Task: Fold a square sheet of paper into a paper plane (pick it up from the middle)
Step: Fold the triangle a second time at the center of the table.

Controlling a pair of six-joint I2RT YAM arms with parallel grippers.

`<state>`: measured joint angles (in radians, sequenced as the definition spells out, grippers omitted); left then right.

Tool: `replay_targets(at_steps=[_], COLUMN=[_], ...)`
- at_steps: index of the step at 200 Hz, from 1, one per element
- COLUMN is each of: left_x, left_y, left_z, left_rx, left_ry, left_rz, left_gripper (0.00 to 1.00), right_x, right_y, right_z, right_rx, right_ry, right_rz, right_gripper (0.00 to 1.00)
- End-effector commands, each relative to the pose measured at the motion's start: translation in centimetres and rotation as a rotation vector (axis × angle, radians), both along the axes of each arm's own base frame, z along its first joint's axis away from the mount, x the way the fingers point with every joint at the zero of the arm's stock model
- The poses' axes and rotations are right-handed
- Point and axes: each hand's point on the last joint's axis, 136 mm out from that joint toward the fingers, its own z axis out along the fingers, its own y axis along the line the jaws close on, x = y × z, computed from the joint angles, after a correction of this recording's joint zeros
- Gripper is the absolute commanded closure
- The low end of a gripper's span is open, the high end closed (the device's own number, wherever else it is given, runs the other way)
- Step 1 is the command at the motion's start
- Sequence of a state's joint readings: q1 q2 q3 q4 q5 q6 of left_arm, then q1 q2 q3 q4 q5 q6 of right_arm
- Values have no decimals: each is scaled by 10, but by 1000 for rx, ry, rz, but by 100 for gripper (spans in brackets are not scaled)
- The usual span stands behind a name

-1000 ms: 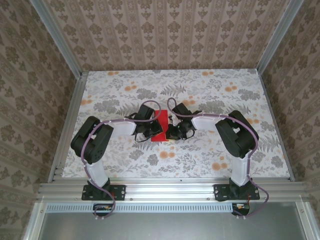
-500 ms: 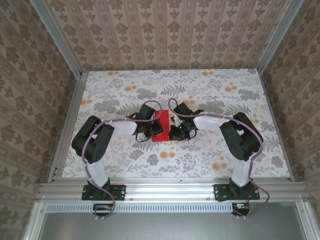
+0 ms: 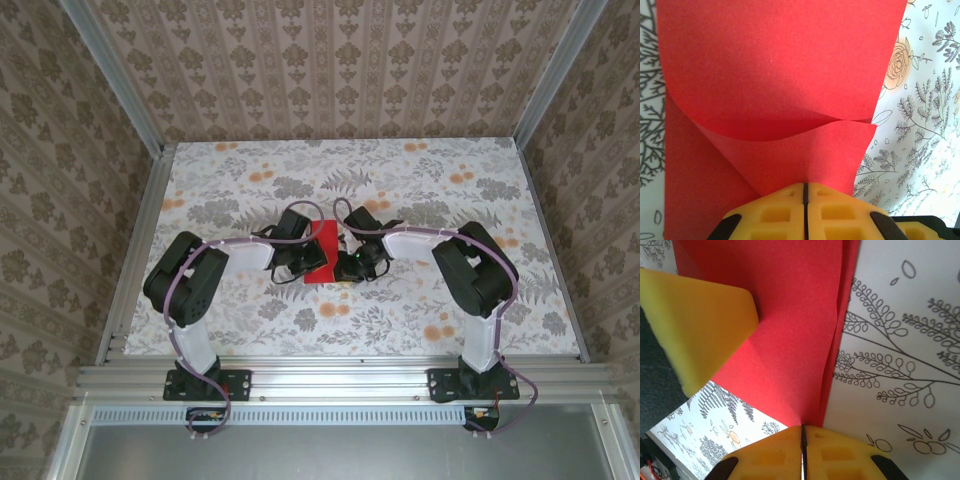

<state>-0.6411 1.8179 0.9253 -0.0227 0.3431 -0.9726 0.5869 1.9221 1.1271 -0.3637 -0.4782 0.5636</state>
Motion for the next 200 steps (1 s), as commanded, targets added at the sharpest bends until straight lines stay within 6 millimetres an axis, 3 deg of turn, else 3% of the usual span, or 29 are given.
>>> replay_targets(at_steps=[1, 22, 54, 65, 140, 200], left_x=[-26, -25, -25, -25, -26, -25], left_y=[28, 28, 27, 27, 27, 26], left_z=[-42, -41, -40, -40, -41, -41], left_rx=[157, 156, 153, 154, 149, 145], left_ry=[116, 114, 113, 114, 120, 119], left_rz=[6, 6, 2, 2, 6, 10], left_gripper=[92, 92, 92, 92, 92, 92], right_x=[-4, -5, 11, 16, 29, -2], right_y=[-4, -9, 11, 15, 21, -4], right_z=[-8, -7, 32, 35, 6, -20], right_rx=[-24, -32, 89, 100, 83, -7], right_ry=[32, 37, -35, -42, -7, 73], right_rz=[-20, -30, -31, -34, -93, -76], right_gripper=[90, 90, 90, 90, 91, 92])
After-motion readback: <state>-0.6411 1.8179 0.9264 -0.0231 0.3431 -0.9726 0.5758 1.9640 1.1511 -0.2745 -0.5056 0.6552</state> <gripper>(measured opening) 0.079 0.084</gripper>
